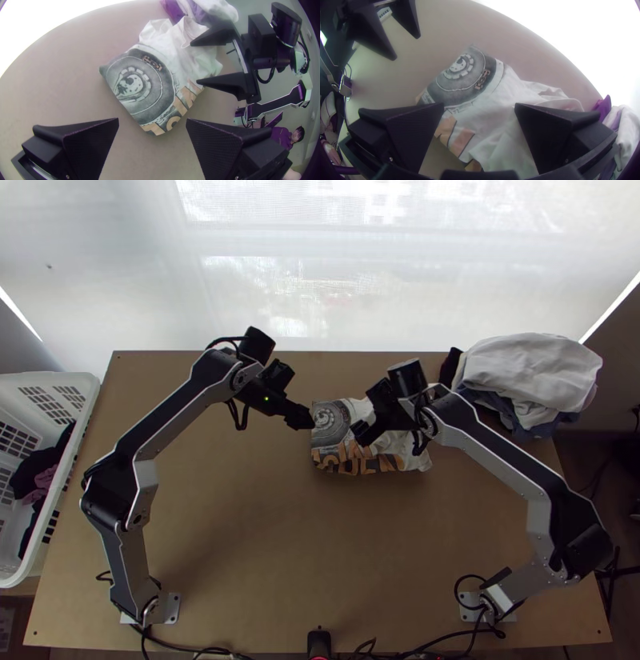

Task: Fold the t-shirt

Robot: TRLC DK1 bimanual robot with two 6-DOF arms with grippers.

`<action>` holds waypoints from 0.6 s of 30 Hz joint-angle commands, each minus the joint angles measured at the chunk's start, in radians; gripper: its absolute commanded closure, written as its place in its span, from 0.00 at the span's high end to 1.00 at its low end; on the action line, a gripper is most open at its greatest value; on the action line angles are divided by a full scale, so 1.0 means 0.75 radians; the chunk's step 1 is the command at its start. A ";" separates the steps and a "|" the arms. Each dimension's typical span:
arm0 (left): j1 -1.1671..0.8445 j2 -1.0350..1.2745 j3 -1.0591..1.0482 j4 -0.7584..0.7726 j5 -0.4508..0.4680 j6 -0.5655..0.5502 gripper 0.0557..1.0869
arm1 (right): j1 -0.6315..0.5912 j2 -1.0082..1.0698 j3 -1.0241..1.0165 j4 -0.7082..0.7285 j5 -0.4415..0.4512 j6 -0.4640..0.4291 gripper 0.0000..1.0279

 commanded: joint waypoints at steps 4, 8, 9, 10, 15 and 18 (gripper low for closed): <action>-0.087 0.114 -0.025 0.067 -0.030 -0.008 0.95 | -0.084 -0.116 -0.405 0.133 0.001 0.014 0.96; -0.120 0.223 0.103 0.059 -0.057 -0.017 0.95 | -0.138 -0.308 -0.630 0.145 0.001 0.022 0.96; -0.128 0.247 0.138 0.059 -0.065 -0.019 0.95 | -0.140 -0.341 -0.677 0.156 0.001 0.027 0.96; -0.136 0.276 0.171 0.059 -0.075 -0.019 0.95 | -0.144 -0.360 -0.714 0.170 0.003 0.037 0.96; -0.173 0.415 0.285 0.055 -0.100 -0.021 0.95 | -0.156 -0.317 -0.789 0.270 0.003 0.065 0.96; -0.185 0.462 0.290 0.051 -0.114 -0.019 0.95 | -0.154 -0.296 -0.732 0.284 0.003 0.096 0.96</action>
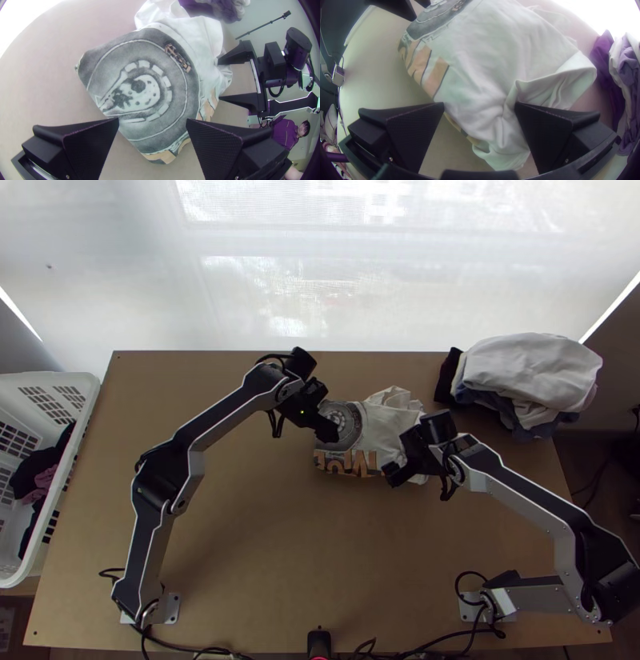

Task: Fold the t-shirt

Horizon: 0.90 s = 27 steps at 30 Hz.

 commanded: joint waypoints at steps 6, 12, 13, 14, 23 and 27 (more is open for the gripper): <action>-0.015 0.186 0.084 -0.013 -0.042 0.002 0.95 | -0.004 -0.136 0.128 0.012 0.029 0.015 0.96; -0.017 0.194 0.094 -0.003 -0.042 0.000 0.95 | 0.235 -0.244 0.145 -0.021 0.514 -0.415 0.96; -0.017 0.194 0.094 -0.003 -0.042 0.000 0.95 | 0.259 -0.262 0.122 -0.019 0.514 -0.425 0.96; -0.017 0.194 0.094 -0.003 -0.042 -0.002 0.95 | 0.286 -0.269 0.090 -0.013 0.514 -0.437 0.96; -0.004 0.192 0.090 -0.013 -0.044 -0.002 0.95 | 0.529 -0.203 -0.158 0.243 0.526 -0.579 0.96; -0.015 0.192 0.090 -0.016 -0.044 -0.002 0.95 | 0.558 -0.105 -0.166 0.341 0.526 -0.634 0.96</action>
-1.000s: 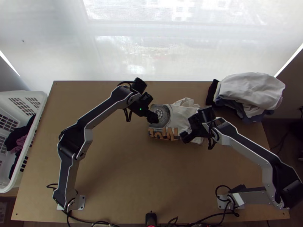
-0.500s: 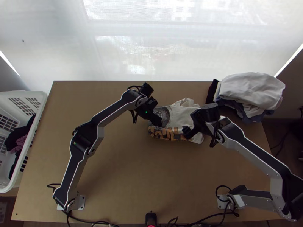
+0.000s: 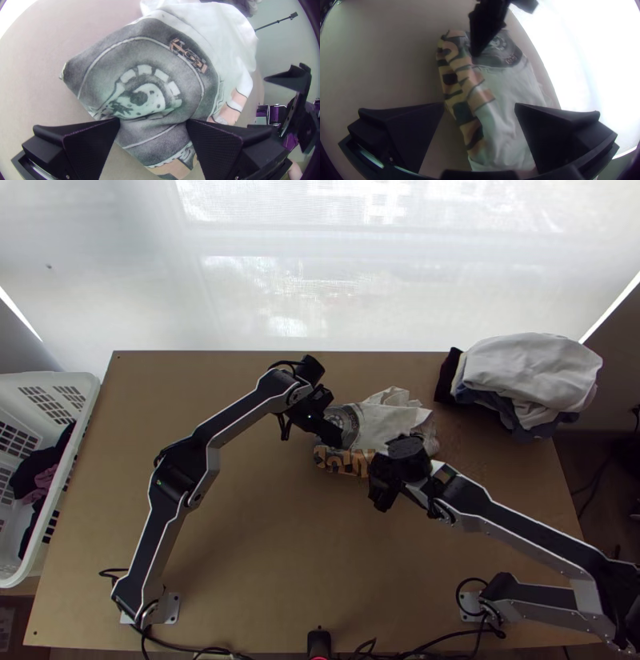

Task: Fold the t-shirt

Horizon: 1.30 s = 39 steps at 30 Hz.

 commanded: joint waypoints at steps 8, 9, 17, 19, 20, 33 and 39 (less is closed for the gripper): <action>0.000 -0.003 0.000 -0.023 -0.003 0.002 0.95 | 0.094 0.284 -0.098 0.335 0.025 -0.177 0.96; 0.000 -0.003 0.000 -0.025 -0.003 0.002 0.95 | 0.083 0.304 -0.100 0.360 0.027 -0.196 0.96; 0.006 -0.013 0.000 -0.040 -0.003 0.008 0.95 | 0.012 0.433 -0.091 0.536 0.070 -0.280 0.96; 0.006 -0.011 0.000 -0.042 -0.003 0.008 0.95 | 0.000 0.462 -0.093 0.601 0.097 -0.312 0.96; 0.004 -0.011 0.000 -0.044 -0.003 0.008 0.95 | -0.009 0.474 -0.096 0.640 0.105 -0.329 0.96; -0.013 -0.013 -0.002 -0.066 -0.003 0.010 0.95 | -0.045 0.754 0.027 0.777 0.162 -0.335 0.76; -0.008 -0.034 0.000 -0.083 -0.003 0.012 0.95 | -0.041 0.754 0.029 0.763 0.146 -0.345 0.03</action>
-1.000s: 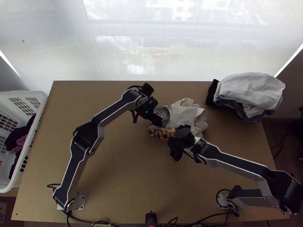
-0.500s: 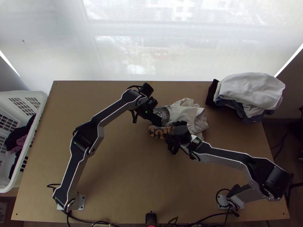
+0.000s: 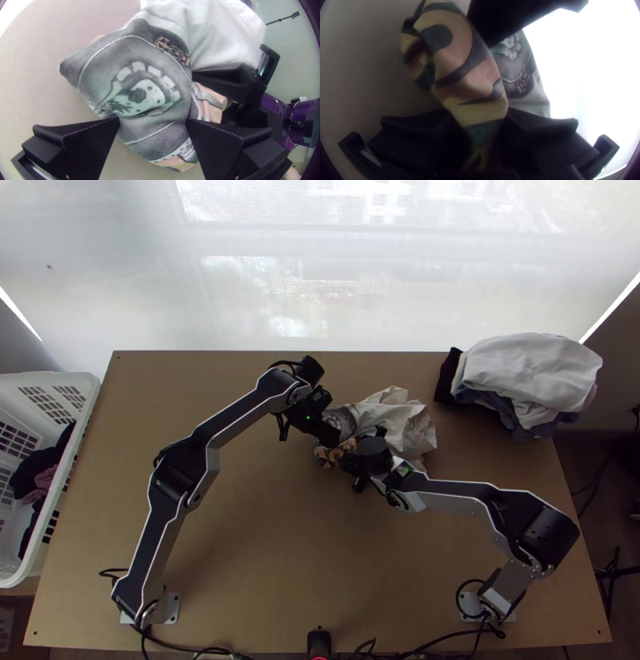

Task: Fold the t-shirt

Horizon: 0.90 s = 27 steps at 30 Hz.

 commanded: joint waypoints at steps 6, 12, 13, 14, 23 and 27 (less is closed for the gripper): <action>0.059 -0.127 0.000 -0.081 0.003 0.002 0.95 | -0.010 -0.108 -0.031 -0.008 0.000 0.045 0.03; 0.202 -0.378 -0.043 -0.135 0.005 -0.002 0.95 | -0.006 -0.357 0.008 -0.084 0.002 0.114 0.03; 0.237 -0.426 -0.062 -0.135 0.005 -0.006 0.95 | -0.008 -0.386 0.022 -0.096 0.004 0.120 0.03; 0.270 -0.466 -0.080 -0.135 0.005 -0.010 0.95 | -0.012 -0.408 0.036 -0.114 0.008 0.131 0.03; 0.538 -0.773 -0.360 -0.128 0.005 -0.012 0.95 | -0.165 -0.595 0.163 -0.239 0.053 0.161 0.03; 0.638 -0.894 -0.536 -0.096 0.005 -0.024 0.95 | -0.290 -0.681 0.304 -0.329 0.051 0.165 0.03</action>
